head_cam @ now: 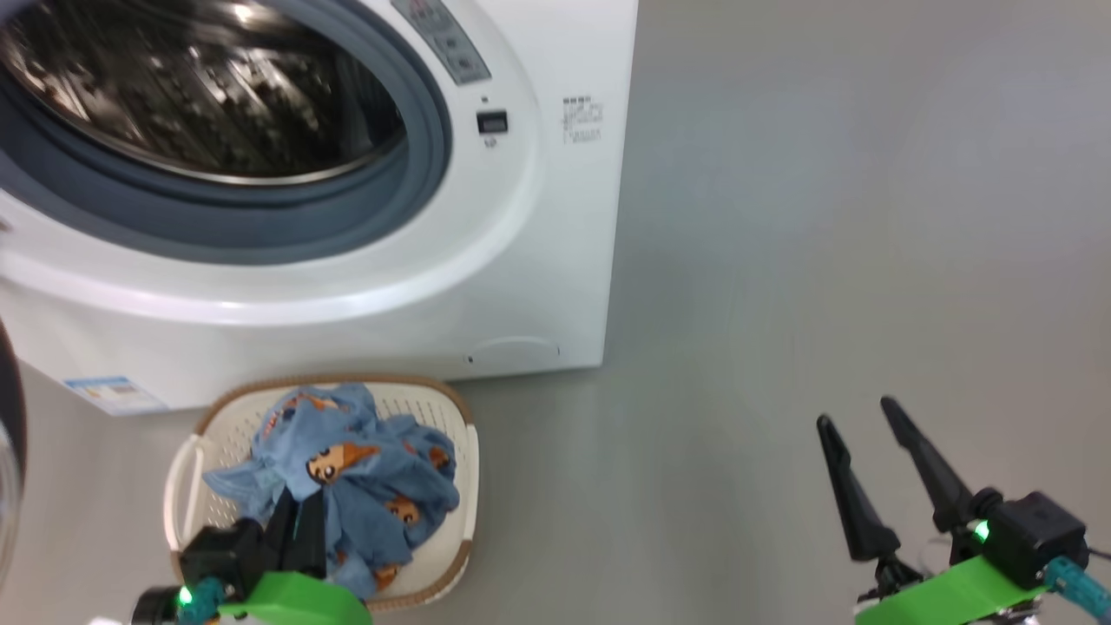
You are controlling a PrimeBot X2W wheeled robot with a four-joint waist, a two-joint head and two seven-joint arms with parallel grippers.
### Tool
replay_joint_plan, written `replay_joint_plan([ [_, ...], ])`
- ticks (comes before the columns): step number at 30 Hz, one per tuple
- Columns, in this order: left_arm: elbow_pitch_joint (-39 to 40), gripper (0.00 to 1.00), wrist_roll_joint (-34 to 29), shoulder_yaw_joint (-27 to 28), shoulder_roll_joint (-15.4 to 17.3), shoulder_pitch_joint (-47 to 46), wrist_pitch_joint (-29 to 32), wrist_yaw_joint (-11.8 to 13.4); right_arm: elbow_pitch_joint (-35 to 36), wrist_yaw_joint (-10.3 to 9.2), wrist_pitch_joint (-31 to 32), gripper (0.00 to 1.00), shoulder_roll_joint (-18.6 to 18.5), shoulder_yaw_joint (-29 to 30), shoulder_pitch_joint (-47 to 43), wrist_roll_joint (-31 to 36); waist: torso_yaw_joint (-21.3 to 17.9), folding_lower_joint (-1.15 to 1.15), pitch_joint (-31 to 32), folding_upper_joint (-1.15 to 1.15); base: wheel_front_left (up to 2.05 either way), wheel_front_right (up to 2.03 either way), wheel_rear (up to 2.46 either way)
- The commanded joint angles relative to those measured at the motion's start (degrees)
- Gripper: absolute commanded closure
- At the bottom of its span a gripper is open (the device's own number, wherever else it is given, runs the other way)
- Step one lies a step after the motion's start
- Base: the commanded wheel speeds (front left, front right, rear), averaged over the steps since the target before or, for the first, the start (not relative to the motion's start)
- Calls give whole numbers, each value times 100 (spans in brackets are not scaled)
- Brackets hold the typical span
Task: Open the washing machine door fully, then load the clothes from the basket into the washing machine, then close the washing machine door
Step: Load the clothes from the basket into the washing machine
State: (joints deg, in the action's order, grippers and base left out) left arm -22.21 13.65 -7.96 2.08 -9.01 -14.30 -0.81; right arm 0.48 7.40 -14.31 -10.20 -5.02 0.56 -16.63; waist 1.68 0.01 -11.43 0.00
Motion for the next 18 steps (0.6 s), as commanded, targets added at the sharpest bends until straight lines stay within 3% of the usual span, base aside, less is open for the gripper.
replay_joint_plan([
  [1, 285, 100, -59, 138, 121, 116, -70, -14, 99, 9, -65, 0, 14, -156, -123, 98, 60, -1, 436, 0, 0, 0, 0],
  [18, 1130, 100, -71, -6, 278, 767, 199, 68, 269, 9, 94, 0, 245, 11, -666, 248, 9, -1, 1076, 0, 0, 0, 0],
])
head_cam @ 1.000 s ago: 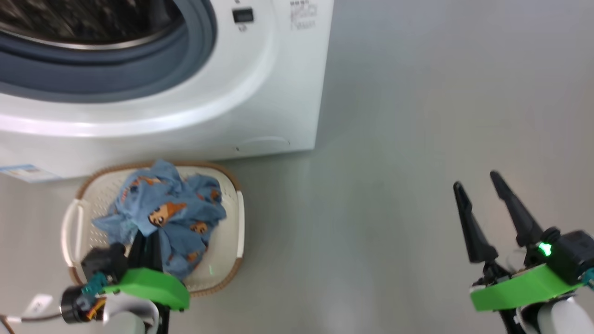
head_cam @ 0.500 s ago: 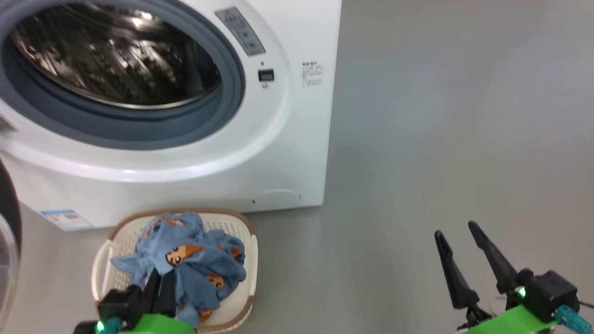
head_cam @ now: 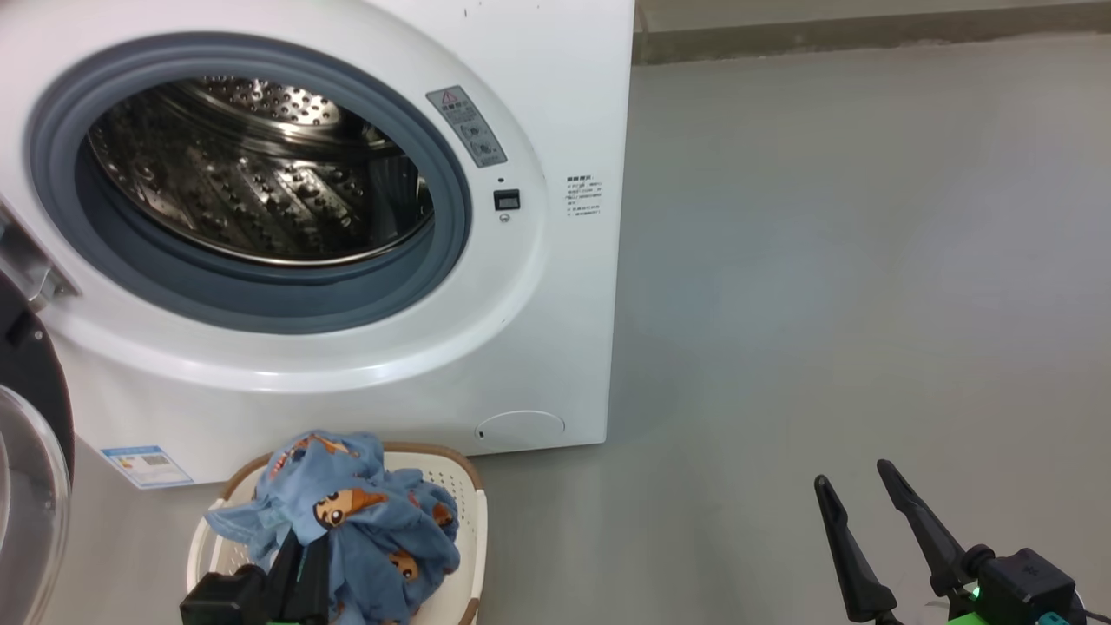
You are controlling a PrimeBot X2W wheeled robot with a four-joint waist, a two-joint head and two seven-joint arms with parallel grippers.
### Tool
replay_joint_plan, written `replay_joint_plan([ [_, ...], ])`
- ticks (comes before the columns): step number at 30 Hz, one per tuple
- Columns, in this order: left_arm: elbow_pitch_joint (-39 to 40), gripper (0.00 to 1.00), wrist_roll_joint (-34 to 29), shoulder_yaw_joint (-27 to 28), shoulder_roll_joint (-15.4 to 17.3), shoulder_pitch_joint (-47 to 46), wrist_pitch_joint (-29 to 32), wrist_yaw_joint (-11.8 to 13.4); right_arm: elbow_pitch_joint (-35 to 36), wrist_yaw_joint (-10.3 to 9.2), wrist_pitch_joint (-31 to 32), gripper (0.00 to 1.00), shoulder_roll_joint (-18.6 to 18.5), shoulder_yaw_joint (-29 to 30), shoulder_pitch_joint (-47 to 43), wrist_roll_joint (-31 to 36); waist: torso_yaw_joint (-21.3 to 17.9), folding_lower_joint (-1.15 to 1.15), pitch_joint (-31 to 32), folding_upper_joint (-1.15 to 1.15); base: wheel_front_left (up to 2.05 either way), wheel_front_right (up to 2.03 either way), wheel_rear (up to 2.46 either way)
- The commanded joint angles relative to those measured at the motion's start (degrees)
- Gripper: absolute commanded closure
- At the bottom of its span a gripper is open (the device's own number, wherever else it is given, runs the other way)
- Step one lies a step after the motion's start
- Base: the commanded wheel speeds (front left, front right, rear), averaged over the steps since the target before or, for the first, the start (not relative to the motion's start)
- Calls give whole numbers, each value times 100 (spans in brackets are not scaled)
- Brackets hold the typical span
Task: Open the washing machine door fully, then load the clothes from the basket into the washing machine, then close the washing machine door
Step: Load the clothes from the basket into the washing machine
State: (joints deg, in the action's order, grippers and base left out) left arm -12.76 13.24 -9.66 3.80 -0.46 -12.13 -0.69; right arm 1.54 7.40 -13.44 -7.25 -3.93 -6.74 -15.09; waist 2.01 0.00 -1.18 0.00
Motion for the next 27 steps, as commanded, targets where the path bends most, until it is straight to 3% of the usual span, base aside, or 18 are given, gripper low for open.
replay_joint_plan([
  [1, 226, 100, -25, 162, 116, -64, 9, 62, 169, 9, 11, 0, -34, -89, 49, 103, -35, 0, 76, 0, 0, 0, 0],
  [27, 455, 100, 90, 51, 196, 58, 134, 166, 216, 9, 50, 0, 78, -69, -45, 161, -106, 0, 211, 0, 0, 0, 0],
])
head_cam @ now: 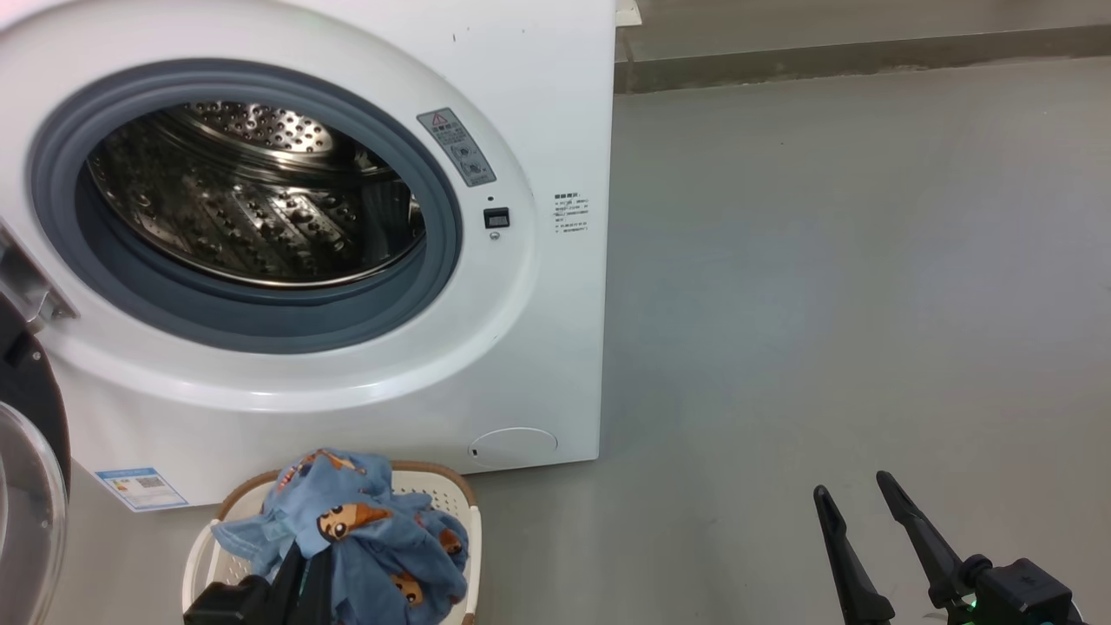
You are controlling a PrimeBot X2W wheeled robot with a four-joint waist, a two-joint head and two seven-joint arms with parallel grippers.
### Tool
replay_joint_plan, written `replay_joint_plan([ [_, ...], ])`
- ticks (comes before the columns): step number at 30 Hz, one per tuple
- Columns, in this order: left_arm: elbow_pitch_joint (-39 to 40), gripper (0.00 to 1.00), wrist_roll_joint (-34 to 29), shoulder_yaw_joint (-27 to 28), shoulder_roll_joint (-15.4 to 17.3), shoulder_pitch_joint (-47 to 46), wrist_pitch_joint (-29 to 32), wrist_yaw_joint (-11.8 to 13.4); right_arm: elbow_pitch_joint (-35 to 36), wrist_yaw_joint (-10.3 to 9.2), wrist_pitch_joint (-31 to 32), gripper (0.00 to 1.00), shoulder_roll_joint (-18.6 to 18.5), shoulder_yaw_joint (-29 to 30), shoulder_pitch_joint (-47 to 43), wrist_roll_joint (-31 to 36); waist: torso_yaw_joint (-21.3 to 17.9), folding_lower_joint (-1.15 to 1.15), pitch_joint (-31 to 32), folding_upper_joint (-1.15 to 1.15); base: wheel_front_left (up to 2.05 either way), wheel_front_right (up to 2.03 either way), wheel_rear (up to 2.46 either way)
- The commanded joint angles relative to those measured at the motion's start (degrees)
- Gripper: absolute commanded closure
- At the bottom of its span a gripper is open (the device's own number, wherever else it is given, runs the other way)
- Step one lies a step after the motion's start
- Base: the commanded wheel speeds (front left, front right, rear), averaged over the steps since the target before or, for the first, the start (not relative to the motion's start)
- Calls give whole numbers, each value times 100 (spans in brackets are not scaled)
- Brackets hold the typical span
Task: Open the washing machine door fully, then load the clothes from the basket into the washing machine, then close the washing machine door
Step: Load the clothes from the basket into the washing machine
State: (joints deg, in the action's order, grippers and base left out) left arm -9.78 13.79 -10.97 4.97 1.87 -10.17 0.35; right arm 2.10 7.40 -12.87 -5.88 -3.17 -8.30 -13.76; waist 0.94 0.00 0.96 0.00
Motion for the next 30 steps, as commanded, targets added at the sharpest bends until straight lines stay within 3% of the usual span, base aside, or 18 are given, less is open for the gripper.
replay_joint_plan([
  [1, 153, 100, 40, 183, 82, -183, -68, 67, 162, 9, -7, 0, -58, -144, 110, 28, 2, 0, -9, 0, 0, 0, 0],
  [15, -89, 100, 130, 255, 67, -561, -168, 182, 226, 9, -2, 0, -124, -198, 184, -21, -46, 0, -251, 0, 0, 0, 0],
  [30, -1261, 100, 415, 621, 82, -2432, -386, 176, 375, 9, -93, 0, -395, -235, 778, -191, -323, 0, -1514, 0, 0, 0, 0],
])
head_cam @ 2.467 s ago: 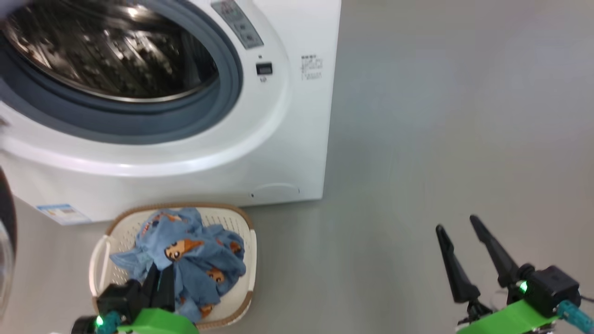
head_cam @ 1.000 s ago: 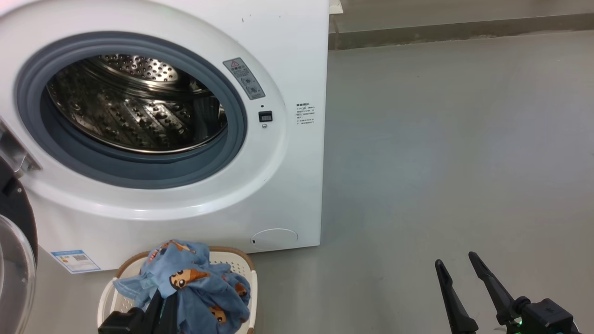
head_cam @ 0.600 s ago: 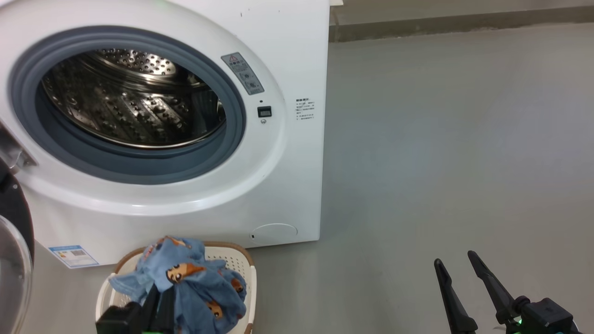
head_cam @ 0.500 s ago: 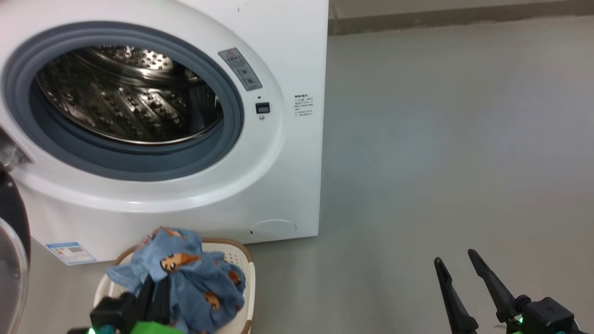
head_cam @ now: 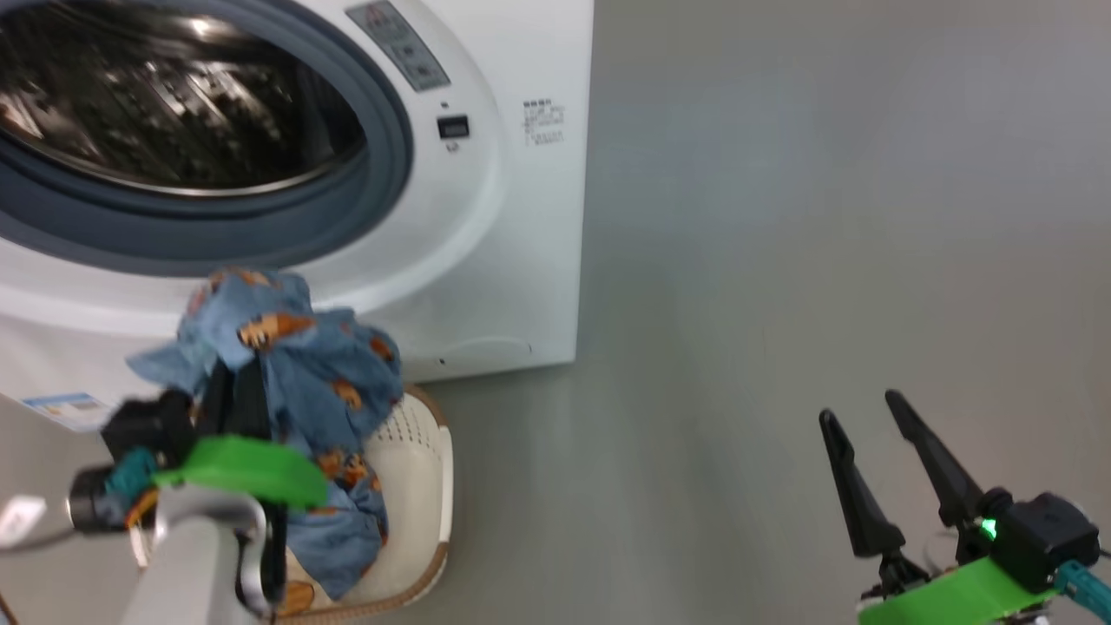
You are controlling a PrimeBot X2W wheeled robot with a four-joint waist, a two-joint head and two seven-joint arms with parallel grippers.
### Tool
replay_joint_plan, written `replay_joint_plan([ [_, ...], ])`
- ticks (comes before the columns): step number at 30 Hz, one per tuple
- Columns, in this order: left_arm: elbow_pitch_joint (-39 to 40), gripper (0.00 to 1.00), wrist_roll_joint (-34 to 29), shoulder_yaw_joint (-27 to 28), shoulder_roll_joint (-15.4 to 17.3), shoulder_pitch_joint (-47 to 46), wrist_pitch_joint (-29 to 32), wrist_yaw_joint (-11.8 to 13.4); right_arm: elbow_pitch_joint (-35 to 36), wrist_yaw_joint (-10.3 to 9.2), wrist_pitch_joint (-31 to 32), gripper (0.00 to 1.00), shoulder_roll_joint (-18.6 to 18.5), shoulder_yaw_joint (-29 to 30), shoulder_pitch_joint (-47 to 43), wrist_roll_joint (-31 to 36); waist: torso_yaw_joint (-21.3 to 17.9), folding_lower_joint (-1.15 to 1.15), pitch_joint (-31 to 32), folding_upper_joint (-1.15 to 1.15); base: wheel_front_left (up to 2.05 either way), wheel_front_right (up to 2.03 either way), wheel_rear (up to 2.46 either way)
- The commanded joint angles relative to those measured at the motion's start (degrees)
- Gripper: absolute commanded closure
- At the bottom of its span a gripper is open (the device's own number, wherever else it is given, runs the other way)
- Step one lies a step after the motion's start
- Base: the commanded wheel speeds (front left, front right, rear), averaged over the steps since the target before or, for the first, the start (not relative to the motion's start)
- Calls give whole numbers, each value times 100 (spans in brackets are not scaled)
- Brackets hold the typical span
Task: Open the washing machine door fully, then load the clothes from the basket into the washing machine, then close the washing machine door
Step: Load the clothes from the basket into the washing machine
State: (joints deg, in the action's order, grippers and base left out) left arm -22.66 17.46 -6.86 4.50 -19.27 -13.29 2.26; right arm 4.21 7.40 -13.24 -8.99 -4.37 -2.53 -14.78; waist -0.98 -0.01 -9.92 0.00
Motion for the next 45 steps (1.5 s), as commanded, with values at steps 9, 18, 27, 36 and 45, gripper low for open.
replay_joint_plan([
  [9, -927, 100, 322, 453, 407, -1892, 65, -204, 171, 9, -146, 0, -237, -298, 833, -260, -302, 1, -1428, 0, 0, 0, 0],
  [18, -1565, 100, 582, 589, 873, -3422, 1048, -359, 176, 9, -173, 0, -248, -389, 1260, -396, -458, 1, -2165, 0, 0, 0, 0],
  [27, -1833, 100, 781, 706, 1488, -4589, 2353, -353, 244, 9, -174, 0, -251, -642, 1563, -475, -688, 1, -2602, 0, 0, 0, 0],
  [36, -1636, 100, 525, 725, 2035, -5125, 2323, -65, 173, 9, -175, 0, -217, -913, 1703, -591, -990, 1, -2740, 0, 0, 0, 0],
  [45, -1438, 100, 81, 659, 2413, -5715, 1191, 149, 131, 9, -175, 0, -191, -1146, 1884, -708, -1250, 1, -2924, 0, 0, 0, 0],
])
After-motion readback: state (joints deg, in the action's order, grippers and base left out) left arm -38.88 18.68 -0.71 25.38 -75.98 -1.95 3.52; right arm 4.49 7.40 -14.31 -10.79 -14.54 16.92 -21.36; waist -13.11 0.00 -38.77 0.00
